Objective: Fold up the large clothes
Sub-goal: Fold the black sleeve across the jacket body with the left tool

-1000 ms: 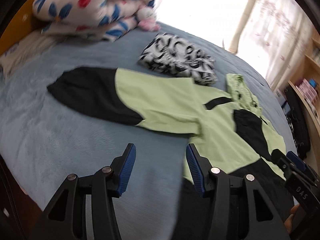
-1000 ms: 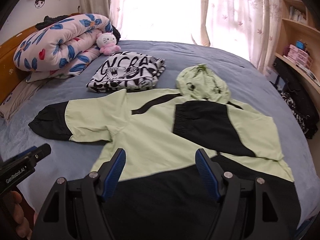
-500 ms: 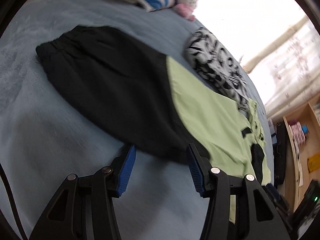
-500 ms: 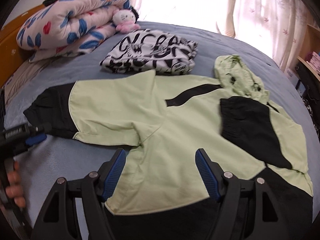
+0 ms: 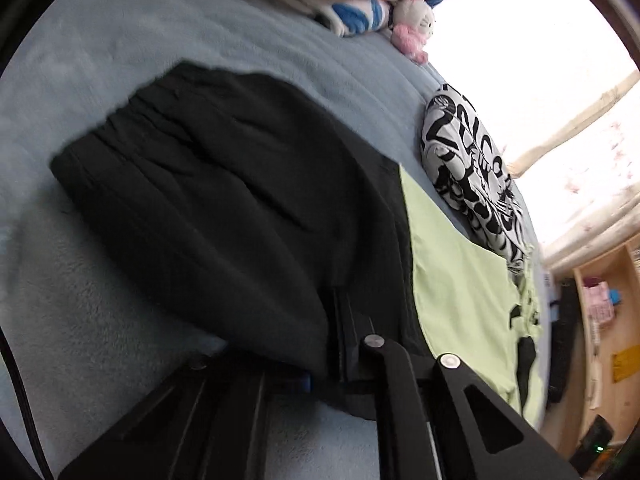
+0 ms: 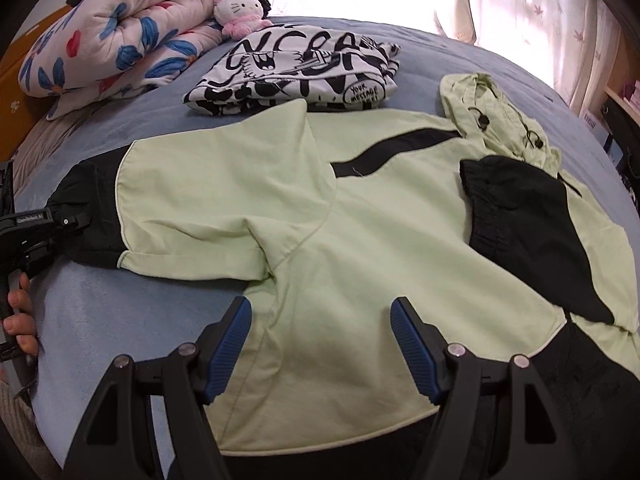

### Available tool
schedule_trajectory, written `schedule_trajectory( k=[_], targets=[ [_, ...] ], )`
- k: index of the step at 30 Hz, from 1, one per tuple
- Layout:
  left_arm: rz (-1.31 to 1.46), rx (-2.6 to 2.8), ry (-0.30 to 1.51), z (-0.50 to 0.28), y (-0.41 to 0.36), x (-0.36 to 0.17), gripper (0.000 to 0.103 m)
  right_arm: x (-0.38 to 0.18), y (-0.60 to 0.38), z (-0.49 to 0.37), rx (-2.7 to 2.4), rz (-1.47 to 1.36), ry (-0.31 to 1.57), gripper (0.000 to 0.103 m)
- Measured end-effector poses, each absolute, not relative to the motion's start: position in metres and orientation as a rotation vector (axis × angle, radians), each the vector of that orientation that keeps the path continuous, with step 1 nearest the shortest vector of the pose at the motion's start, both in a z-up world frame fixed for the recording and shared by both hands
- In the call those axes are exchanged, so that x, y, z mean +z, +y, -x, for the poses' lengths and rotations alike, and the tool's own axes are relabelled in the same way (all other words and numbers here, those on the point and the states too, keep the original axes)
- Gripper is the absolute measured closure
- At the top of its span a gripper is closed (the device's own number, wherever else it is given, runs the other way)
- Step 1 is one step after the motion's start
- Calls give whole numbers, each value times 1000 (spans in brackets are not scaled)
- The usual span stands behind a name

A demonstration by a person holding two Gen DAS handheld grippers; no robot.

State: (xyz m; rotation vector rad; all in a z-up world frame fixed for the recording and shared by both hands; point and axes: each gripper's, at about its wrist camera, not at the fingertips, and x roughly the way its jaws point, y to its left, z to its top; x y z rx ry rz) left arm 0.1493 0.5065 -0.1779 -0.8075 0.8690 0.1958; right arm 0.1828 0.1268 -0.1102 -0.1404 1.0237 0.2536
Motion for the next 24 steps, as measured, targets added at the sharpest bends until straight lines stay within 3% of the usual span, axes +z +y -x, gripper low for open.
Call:
schedule_trajectory(
  k=[6, 11, 17, 20, 22, 24],
  targets=[
    [573, 214, 727, -153, 440, -103, 100, -98, 97, -177, 238, 80, 1013, 31],
    [469, -47, 666, -169, 332, -42, 100, -77, 47, -173, 194, -32, 983, 31],
    [325, -294, 769, -200, 171, -45, 99, -54, -41, -164, 78, -139, 909, 31],
    [292, -374, 909, -209, 109, -85, 80, -55, -90, -161, 6, -193, 911, 30],
    [288, -387, 1008, -212, 82, -116, 49, -59, -117, -158, -25, -226, 920, 30],
    [285, -380, 1081, -210, 68, -141, 28, -62, -139, -155, -43, -253, 927, 31]
  ],
)
